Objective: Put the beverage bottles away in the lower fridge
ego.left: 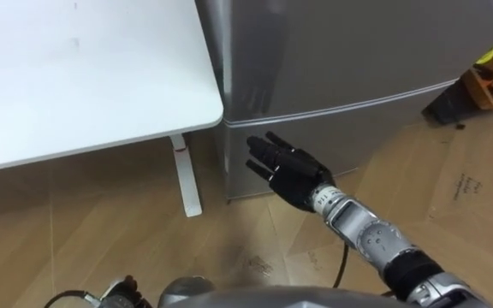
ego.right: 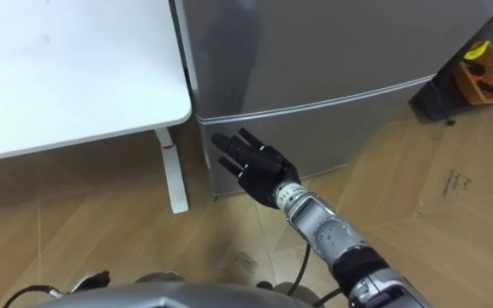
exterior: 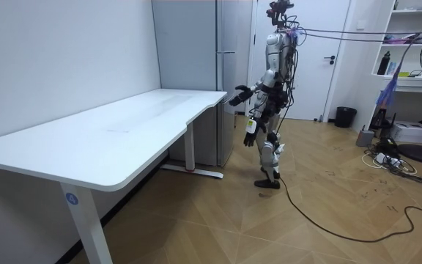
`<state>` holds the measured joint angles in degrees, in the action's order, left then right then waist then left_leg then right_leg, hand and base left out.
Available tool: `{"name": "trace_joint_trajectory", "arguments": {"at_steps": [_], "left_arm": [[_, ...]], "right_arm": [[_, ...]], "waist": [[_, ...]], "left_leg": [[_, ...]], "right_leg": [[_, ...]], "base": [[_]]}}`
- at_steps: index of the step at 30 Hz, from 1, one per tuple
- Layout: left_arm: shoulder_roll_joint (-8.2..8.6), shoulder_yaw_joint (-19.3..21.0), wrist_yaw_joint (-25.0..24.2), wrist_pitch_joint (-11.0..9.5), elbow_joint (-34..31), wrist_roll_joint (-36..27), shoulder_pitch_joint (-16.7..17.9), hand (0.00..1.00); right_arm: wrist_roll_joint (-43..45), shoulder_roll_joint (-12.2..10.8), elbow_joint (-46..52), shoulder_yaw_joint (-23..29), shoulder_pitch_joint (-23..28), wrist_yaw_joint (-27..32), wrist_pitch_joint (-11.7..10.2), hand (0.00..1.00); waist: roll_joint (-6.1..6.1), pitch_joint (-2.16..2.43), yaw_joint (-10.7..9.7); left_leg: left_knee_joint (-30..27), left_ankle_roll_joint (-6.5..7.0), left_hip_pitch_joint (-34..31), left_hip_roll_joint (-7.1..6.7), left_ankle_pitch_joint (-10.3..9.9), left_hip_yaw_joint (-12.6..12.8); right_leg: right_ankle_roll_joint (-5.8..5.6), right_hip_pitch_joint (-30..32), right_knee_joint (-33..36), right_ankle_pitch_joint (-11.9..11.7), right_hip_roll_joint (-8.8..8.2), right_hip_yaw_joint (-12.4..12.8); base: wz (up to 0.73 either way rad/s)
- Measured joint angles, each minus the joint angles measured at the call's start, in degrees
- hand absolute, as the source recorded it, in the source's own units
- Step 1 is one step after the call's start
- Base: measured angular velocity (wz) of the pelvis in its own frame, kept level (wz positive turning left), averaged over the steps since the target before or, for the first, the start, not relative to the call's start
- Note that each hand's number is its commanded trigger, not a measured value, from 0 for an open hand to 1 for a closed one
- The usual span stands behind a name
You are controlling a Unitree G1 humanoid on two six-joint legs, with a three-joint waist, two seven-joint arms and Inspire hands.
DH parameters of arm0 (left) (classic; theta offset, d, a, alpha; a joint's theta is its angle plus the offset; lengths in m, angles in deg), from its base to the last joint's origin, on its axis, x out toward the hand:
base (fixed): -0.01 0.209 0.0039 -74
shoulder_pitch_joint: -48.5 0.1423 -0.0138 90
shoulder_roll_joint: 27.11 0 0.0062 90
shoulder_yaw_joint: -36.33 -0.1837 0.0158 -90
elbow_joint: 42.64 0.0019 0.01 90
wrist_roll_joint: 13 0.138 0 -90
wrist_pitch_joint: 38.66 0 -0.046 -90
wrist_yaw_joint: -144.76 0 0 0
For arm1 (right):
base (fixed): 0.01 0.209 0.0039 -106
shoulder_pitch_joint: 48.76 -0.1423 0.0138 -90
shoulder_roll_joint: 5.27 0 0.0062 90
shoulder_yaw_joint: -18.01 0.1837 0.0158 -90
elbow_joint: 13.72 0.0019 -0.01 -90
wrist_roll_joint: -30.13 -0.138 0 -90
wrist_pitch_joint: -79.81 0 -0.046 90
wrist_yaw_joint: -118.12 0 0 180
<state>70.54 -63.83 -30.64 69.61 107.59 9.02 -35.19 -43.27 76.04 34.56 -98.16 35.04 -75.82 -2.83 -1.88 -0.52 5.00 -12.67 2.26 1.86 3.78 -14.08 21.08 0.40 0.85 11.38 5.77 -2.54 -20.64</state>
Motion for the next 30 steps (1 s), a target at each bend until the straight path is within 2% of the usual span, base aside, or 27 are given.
{"name": "trace_joint_trajectory", "arguments": {"at_steps": [1,7,8,12,17,21,23,26,30], "left_arm": [[0.01,0.29,0.12,-0.15,0.0,0.0,-0.06,0.0],[0.03,2.72,0.93,-0.92,-0.08,0.02,0.13,0.0],[0.01,3.12,0.93,-1.03,-0.08,0.02,0.7,0.0],[-0.1,5.1,0.93,-1.99,0.11,-0.16,1.33,0.0],[-0.45,6.01,1.06,-3.62,2.54,-1.96,2.1,0.0],[-0.61,9.77,0.85,-4.73,4.8,-2.28,2.56,0.0],[-1.03,9.97,0.84,-5.26,5.11,-2.18,2.87,0.0],[-1.8,10.07,0.86,-6.17,5.16,-2.23,3.61,0.0],[-2.55,10.07,0.87,-7.04,5.07,-2.24,3.84,0.0]], "right_arm": [[0.96,0.06,-0.1,0.76,0.58,0.0,0.09,0.0],[8.89,0.22,-6.64,3.36,2.21,-0.16,0.55,0.0],[9.02,0.28,-7.27,3.63,2.53,-0.24,0.79,0.0],[10.59,0.39,-15.21,7.72,3.36,-1.74,1.46,0.0],[19.01,2.16,-23.72,11.99,5.44,-2.24,1.51,0.0],[28.25,3.89,-27.92,16.4,8.02,-1.64,1.49,0.0],[31.45,4.57,-29.27,17.81,8.94,-0.9,1.49,0.0],[37.91,4.82,-29.72,19.8,9.77,0.86,1.49,0.0],[47.33,4.75,-29.62,22.25,8.78,2.27,0.76,0.0]], "waist": [[-0.24,0.19,-0.03],[-0.67,0.57,-0.52],[-0.96,0.77,-0.52],[-0.89,0.69,-1.71],[-1.04,0.63,-2.68],[-0.75,0.51,-3.64],[-0.83,0.5,-4.39],[-0.75,0.43,-4.74],[-0.96,0.33,-5.0]], "left_leg": [[0.03,0.05,0.26,-0.18,0.03,-0.01],[0.06,0.18,0.59,-0.52,0.07,-0.03],[0.08,0.18,0.63,-0.52,0.07,-0.08],[0.03,0.54,0.46,-0.68,-0.17,-0.99],[-0.78,1.34,0.6,-1.78,-0.63,-2.37],[-1.0,2.46,0.73,-2.8,-0.69,-4.05],[-1.02,3.28,0.97,-3.58,-0.59,-5.14],[-1.16,4.24,1.63,-4.65,-0.8,-6.92],[-2.3,5.41,0.97,-5.8,-1.11,-9.19]], "right_leg": [[-0.05,-0.14,0.02,0.16,-0.15,0.0],[-0.08,-0.18,0.37,0.33,-0.47,0.05],[-0.08,-0.24,0.48,0.33,-0.5,0.02],[-0.71,-0.21,2.29,0.85,-1.11,0.0],[-1.41,-0.13,5.21,2.34,-2.79,-0.73],[-2.24,1.46,10.97,2.96,-4.94,-0.48],[-2.73,1.69,13.33,3.31,-6.19,-0.38],[-2.77,2.23,17.0,3.34,-7.49,1.16],[-3.26,2.15,16.9,3.58,-6.9,6.64]], "base": [[0.0],[0.0],[0.0],[0.12],[0.16],[0.23],[0.45],[0.29],[0.34]]}}
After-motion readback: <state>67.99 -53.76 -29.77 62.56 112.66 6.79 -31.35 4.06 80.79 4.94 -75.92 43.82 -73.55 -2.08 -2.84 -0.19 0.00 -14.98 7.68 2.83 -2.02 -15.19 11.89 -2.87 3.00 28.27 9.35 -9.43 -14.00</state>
